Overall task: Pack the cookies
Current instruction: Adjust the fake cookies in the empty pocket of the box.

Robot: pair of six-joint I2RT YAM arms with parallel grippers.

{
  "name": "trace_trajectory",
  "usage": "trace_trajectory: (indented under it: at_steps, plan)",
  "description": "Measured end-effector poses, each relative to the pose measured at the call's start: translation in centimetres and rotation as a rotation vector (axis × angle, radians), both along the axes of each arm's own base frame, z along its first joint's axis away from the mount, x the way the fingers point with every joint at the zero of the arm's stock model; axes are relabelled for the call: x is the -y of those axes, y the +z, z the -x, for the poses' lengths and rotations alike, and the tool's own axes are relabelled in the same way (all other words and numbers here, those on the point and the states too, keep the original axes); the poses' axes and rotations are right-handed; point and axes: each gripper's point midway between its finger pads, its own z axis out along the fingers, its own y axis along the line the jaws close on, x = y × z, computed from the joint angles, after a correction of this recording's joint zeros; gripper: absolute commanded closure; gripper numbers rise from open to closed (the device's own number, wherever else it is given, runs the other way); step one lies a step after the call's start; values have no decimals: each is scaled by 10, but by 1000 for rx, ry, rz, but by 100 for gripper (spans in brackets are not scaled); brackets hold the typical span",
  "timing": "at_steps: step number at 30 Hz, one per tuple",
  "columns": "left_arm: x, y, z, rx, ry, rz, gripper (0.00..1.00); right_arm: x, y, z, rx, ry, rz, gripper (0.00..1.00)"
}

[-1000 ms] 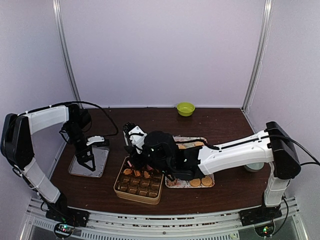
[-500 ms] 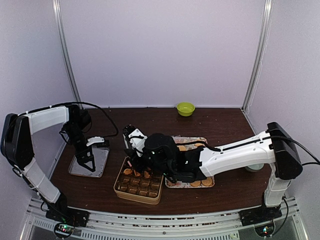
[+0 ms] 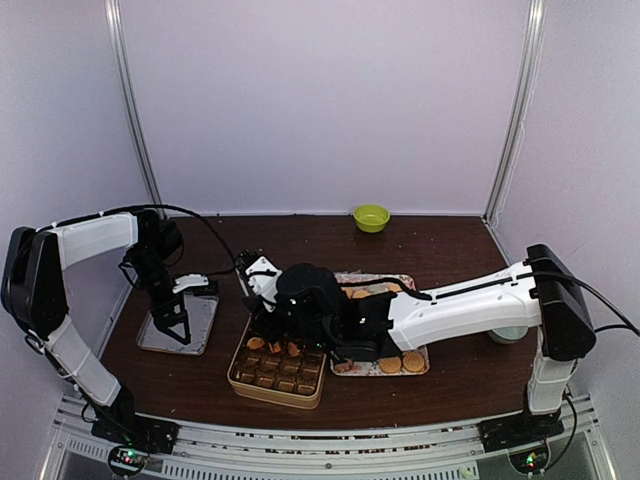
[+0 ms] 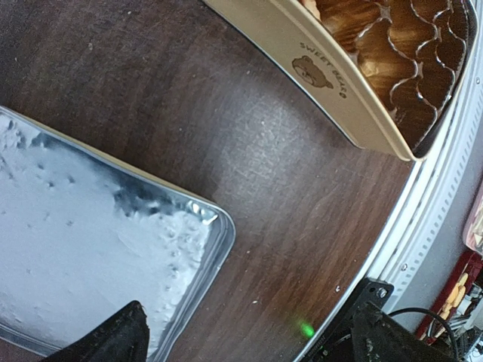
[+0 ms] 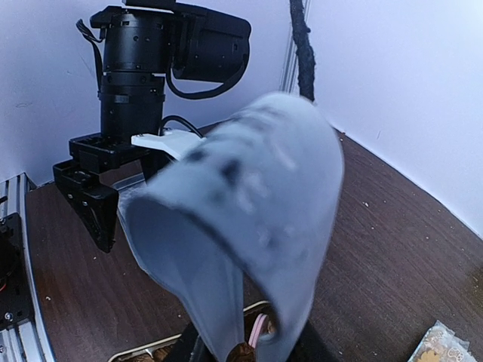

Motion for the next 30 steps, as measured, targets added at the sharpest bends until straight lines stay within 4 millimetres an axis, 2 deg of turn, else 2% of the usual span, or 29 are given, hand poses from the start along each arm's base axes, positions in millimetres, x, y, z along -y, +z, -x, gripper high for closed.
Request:
trace_trajectory:
  at_steps: [16,23,30]
  plan:
    - [0,0,0,0,0,0,3,-5,-3,11,34,14,38,70]
    - [0,0,0,-1,0,-1,4,-6,-4,14,43,24,25,94]
    - [0,0,0,-1,0,-1,4,-7,-4,17,66,26,23,97]
